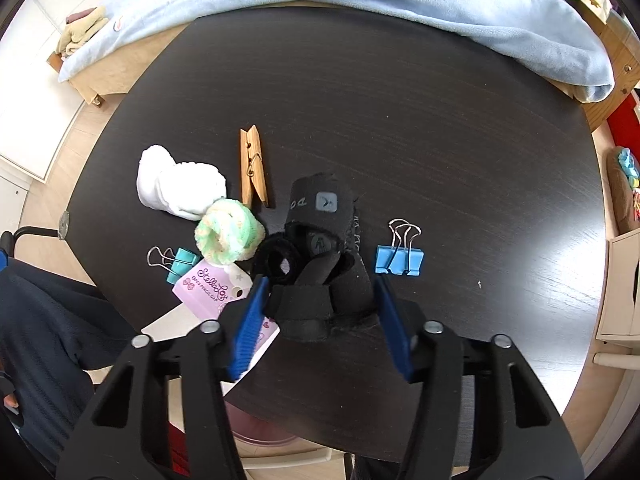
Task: Collect trash
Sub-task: 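Reach the right gripper to the black fabric bundle and grasp it, then grasp the white rolled socks with the left gripper while the right gripper holds the black bundle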
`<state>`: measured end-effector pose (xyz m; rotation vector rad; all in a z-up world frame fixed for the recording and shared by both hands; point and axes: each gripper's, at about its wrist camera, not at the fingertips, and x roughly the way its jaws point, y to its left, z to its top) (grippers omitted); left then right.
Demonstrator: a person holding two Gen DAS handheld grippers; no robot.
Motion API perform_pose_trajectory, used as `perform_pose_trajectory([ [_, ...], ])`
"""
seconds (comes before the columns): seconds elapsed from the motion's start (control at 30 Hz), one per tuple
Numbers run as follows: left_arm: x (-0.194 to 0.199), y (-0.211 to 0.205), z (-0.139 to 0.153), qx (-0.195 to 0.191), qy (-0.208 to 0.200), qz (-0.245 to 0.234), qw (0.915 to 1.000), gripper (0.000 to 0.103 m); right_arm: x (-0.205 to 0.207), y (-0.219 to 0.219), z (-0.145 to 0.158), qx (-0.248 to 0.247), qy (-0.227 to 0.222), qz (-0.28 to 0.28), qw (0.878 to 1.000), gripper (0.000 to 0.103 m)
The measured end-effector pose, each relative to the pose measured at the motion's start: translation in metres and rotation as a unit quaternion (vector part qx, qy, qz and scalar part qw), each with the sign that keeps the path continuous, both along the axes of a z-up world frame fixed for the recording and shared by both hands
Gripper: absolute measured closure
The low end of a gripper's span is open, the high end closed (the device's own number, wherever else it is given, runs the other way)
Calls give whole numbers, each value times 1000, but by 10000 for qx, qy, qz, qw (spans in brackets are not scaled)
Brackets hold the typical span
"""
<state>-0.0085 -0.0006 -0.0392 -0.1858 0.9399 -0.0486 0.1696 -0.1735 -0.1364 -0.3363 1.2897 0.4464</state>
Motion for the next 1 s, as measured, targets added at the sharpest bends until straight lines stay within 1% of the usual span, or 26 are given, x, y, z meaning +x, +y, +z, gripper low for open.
perform_pose_trajectory([
  [0.07,0,0,-1,-7,8,-4,10000,8,0,-2,0,9,-11,11,10000,61],
  [0.1,0,-1,-1,-13,15,-8,10000,8,0,-2,1,8,-27,22,10000,62],
  [0.27,1,-1,-3,-31,32,-19,10000,8,-2,-4,6,52,-152,33,9999,75],
  [0.37,1,-1,-2,-29,24,-20,10000,8,-4,-4,9,83,-219,57,9997,78],
  [0.5,2,-2,-2,-18,12,-15,10000,8,-9,-6,13,150,-328,18,9993,80],
  [0.73,9,-1,1,39,-17,-22,10000,8,-18,-11,33,358,-545,-113,9978,80],
  [1.0,31,3,6,104,-36,-43,9999,8,-31,-12,58,609,-753,-245,9950,80],
])
